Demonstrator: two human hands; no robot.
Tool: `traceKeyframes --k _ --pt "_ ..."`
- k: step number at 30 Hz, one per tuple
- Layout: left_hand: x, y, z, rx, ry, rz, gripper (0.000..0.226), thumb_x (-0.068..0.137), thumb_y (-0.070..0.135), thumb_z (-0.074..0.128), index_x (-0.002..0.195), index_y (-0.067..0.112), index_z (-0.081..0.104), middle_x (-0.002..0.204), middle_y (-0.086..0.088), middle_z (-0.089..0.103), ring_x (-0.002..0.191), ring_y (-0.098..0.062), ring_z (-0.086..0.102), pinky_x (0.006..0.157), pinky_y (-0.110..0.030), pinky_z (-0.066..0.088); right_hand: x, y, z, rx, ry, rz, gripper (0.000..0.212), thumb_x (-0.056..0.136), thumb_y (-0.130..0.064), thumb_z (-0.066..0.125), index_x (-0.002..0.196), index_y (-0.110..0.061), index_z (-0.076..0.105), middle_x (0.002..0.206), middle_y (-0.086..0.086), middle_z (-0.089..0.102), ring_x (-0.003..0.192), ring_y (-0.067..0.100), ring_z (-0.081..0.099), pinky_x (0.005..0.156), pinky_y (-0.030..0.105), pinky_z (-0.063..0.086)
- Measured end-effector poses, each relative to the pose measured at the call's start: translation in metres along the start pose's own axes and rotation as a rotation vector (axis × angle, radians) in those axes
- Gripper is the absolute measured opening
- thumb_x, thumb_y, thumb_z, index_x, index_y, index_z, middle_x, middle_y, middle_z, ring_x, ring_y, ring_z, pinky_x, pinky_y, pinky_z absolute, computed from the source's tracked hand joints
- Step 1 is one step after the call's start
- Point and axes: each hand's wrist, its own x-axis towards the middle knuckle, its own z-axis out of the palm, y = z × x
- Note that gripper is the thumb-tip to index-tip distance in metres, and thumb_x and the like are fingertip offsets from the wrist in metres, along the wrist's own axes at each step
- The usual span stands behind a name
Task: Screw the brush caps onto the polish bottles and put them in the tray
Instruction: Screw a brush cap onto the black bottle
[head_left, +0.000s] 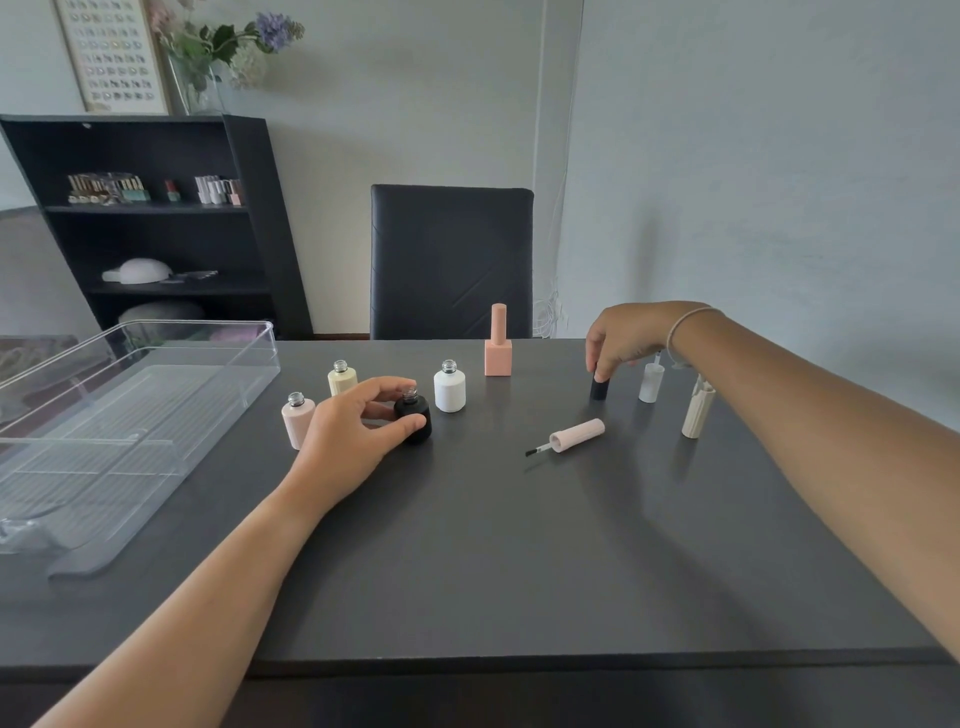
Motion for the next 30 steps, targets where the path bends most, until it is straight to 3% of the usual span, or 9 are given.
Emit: traceKeyframes --k 4,11,16,22,26,30 --pt "0.000 0.000 0.000 0.004 -0.003 -0.004 0.034 0.075 0.021 0.074 0.095 0.043 0.058 0.093 0.016 0.064 0.087 0.001 0.061 0.072 -0.010 0.045 0.001 -0.001 -0.001 0.019 0.016 -0.019 0.017 0.080 -0.014 0.066 0.097 -0.012 0.066 0.095 0.002 0.061 0.064 0.006 0.048 0.055 0.018 0.037" --pt "-0.001 0.000 0.000 0.004 -0.008 -0.003 0.033 0.075 0.022 0.074 0.097 0.041 0.059 0.093 0.015 0.064 0.087 -0.001 0.061 0.070 -0.010 0.045 -0.001 -0.003 0.002 0.027 0.006 -0.025 0.015 0.081 -0.013 0.065 0.096 -0.012 0.066 0.082 -0.005 0.057 0.064 0.003 0.047 0.053 0.017 0.036" --pt "0.000 -0.001 -0.001 0.000 -0.005 0.007 0.033 0.075 0.022 0.074 0.097 0.041 0.059 0.093 0.018 0.064 0.087 0.000 0.061 0.070 -0.007 0.044 -0.005 -0.007 0.001 0.105 0.111 -0.117 0.008 0.078 -0.016 0.064 0.085 -0.019 0.064 0.077 -0.007 0.054 0.063 0.011 0.049 0.056 0.021 0.038" --pt "-0.001 0.000 -0.002 -0.012 -0.007 0.011 0.034 0.075 0.022 0.074 0.097 0.044 0.058 0.092 0.022 0.063 0.085 0.003 0.061 0.070 -0.004 0.044 -0.025 -0.029 0.006 0.434 0.188 -0.275 0.016 0.072 -0.018 0.070 0.084 -0.022 0.059 0.079 -0.003 0.059 0.057 0.008 0.055 0.063 0.023 0.044" --pt "-0.002 0.001 -0.002 -0.014 -0.005 0.022 0.035 0.075 0.023 0.074 0.098 0.044 0.058 0.093 0.021 0.063 0.086 0.004 0.061 0.071 -0.007 0.044 -0.041 -0.044 0.022 0.694 0.182 -0.357 0.010 0.076 -0.011 0.068 0.082 -0.018 0.063 0.066 -0.006 0.062 0.057 0.005 0.057 0.057 0.016 0.048" --pt "-0.004 0.002 -0.003 -0.048 -0.006 0.033 0.034 0.075 0.022 0.074 0.097 0.044 0.059 0.096 0.020 0.065 0.090 0.000 0.062 0.080 -0.012 0.045 -0.049 -0.055 0.042 0.961 0.120 -0.406 0.013 0.080 -0.001 0.063 0.077 -0.014 0.062 0.079 0.004 0.060 0.076 0.016 0.060 0.078 0.029 0.058"
